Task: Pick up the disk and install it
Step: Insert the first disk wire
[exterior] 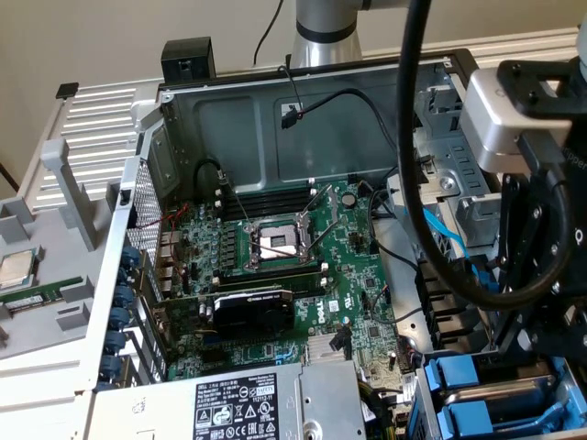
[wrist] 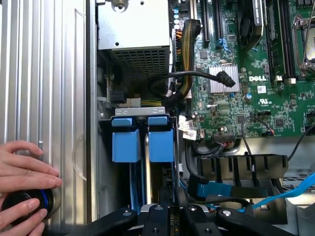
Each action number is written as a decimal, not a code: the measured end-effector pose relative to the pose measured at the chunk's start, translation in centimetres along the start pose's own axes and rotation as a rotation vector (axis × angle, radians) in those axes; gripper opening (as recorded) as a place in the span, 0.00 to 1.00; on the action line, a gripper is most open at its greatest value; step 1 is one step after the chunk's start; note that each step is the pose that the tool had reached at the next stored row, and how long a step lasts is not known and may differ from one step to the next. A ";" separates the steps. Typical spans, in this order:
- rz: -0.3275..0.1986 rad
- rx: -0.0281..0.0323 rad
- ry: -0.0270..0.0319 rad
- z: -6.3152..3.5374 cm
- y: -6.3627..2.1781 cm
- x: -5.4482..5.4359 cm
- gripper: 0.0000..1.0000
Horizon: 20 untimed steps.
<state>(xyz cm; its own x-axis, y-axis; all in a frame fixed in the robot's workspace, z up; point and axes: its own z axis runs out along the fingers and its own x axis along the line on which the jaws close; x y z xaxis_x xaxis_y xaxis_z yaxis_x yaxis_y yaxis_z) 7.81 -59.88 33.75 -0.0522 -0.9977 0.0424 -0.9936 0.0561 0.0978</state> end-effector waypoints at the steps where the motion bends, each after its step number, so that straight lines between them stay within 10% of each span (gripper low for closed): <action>1: 0.000 0.0005 -0.0001 0.02 0.00 0.0 0.17; 20: 0.001 0.0021 0.0006 0.35 -0.03 0.0 0.17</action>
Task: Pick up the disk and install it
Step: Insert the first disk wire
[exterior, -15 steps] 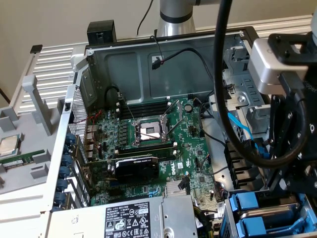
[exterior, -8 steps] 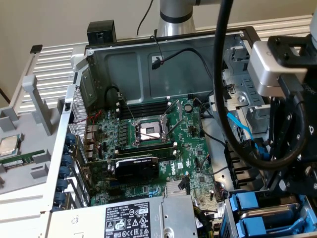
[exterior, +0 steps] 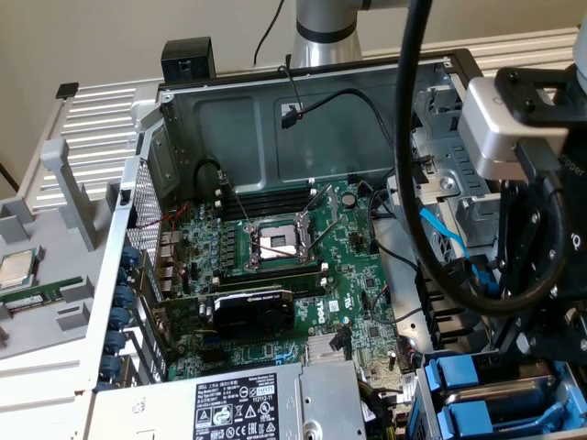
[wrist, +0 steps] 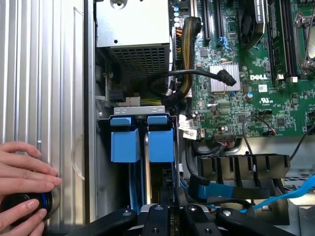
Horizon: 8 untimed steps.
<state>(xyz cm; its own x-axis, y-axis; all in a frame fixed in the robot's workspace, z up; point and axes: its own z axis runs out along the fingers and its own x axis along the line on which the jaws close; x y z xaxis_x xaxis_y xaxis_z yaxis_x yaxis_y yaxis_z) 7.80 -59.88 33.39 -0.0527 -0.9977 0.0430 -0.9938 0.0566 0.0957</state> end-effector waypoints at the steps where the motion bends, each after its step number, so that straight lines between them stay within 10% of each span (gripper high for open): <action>1: 0.000 0.0000 0.0003 0.01 0.00 0.0 0.17; 8: 0.000 0.0001 0.0017 0.12 -0.01 0.0 0.17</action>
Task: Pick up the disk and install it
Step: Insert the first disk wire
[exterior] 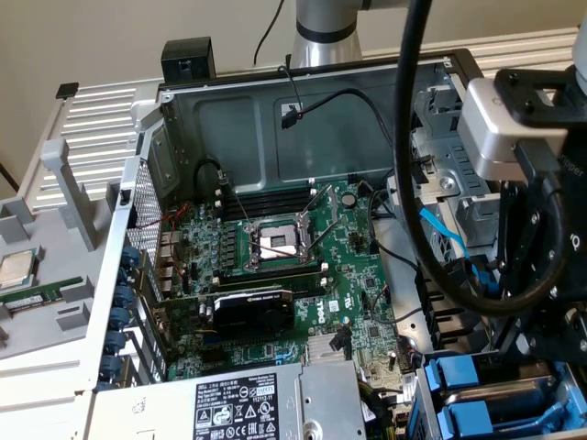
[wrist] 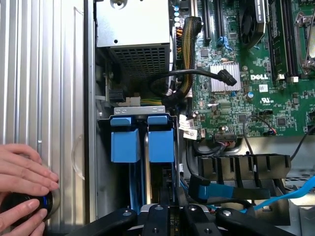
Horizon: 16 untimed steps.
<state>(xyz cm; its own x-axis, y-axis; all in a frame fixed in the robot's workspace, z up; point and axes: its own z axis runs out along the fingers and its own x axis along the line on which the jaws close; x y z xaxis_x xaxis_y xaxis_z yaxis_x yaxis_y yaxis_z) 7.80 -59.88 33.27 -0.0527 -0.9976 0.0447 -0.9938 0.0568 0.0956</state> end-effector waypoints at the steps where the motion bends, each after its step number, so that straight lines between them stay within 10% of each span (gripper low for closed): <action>1: 0.000 0.0000 0.0002 0.02 0.00 0.0 0.17; 16: 0.000 0.0001 0.0000 0.09 -0.01 0.0 0.17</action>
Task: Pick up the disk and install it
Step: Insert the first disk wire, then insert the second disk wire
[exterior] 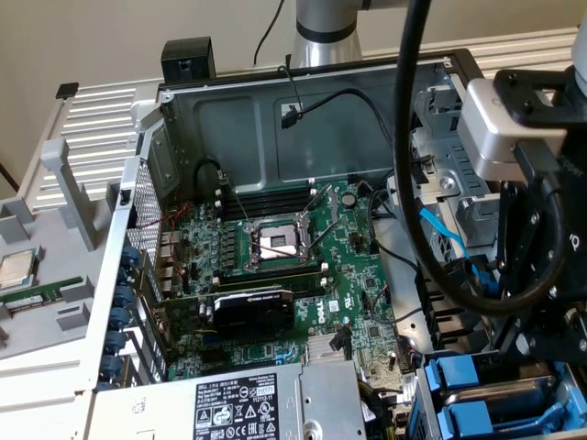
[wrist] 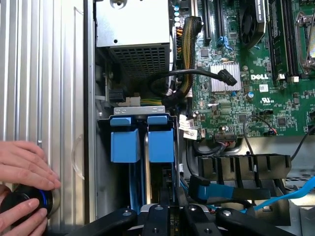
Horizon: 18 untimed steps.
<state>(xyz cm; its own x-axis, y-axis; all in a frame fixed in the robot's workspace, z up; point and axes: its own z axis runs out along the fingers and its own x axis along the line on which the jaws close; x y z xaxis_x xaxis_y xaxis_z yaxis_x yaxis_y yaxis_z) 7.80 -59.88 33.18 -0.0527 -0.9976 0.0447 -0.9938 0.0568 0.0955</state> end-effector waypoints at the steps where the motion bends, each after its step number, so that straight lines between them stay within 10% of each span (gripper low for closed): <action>1: 0.000 0.0004 -0.0013 0.05 -0.01 0.0 0.18; 5: 0.000 0.0000 0.0001 -0.04 -0.01 0.0 0.31; 18: 0.001 0.0034 0.0066 -1.47 0.14 0.1 0.31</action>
<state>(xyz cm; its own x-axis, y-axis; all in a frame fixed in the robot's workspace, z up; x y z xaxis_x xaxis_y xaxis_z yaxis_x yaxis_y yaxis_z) 7.80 -59.88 34.66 -0.0528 -0.9973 0.0513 -0.9941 0.0574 0.0920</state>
